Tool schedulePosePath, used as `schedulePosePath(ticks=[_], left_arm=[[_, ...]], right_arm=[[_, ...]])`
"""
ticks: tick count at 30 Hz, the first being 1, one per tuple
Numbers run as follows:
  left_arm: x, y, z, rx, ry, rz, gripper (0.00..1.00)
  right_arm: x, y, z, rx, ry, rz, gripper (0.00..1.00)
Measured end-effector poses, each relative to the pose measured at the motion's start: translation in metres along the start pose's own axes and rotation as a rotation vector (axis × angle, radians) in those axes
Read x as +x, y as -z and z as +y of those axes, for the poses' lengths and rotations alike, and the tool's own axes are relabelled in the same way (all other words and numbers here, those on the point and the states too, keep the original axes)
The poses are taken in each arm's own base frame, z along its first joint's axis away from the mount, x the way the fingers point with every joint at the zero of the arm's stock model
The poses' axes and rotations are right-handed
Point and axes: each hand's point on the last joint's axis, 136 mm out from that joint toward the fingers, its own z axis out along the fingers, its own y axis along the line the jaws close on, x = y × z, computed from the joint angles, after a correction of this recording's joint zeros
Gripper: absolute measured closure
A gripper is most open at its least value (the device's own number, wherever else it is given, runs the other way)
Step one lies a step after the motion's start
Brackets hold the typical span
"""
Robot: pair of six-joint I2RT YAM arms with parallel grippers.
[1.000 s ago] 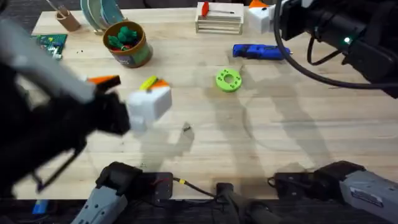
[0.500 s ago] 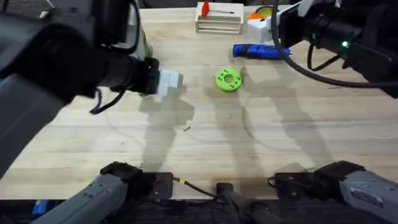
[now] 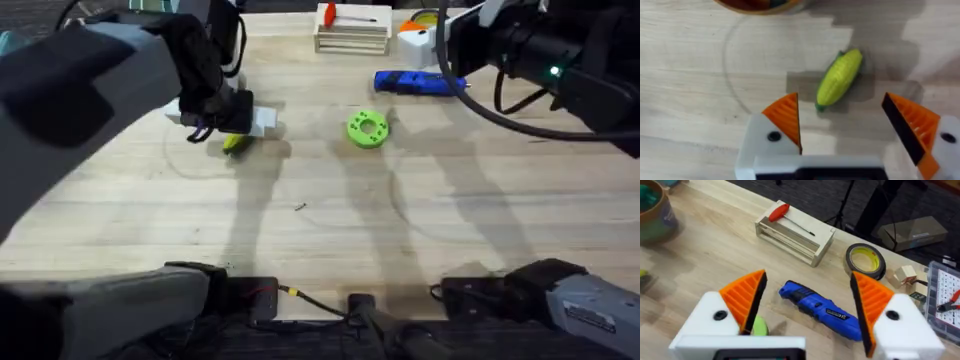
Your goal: Pick up the gripper from the table and insert it into the empty holder that is missing its gripper. Then pick up a screw, insert it into the mounting hole, and use the screwdriver to tighten it. Finally, clean up the table by picking up the vegetable and placing it into the bucket.
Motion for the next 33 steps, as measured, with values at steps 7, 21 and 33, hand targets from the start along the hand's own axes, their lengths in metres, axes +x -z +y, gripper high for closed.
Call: schedulePosePath(ticks=[7, 21, 33], left_arm=[[-0.022, -0.027, 0.008, 0.016, 0.071, -0.034, 0.008], [-0.002, -0.066, -0.018, 0.12, 0.045, 0.107, 0.008], [-0.003, -0.064, -0.022, 0.139, 0.037, 0.104, 0.976]], right_arm=[[0.0, 0.0, 0.0, 0.0, 0.0, 0.0, 0.01], [0.0, 0.0, 0.0, 0.0, 0.0, 0.0, 0.01], [0.0, 0.0, 0.0, 0.0, 0.0, 0.001, 0.01]])
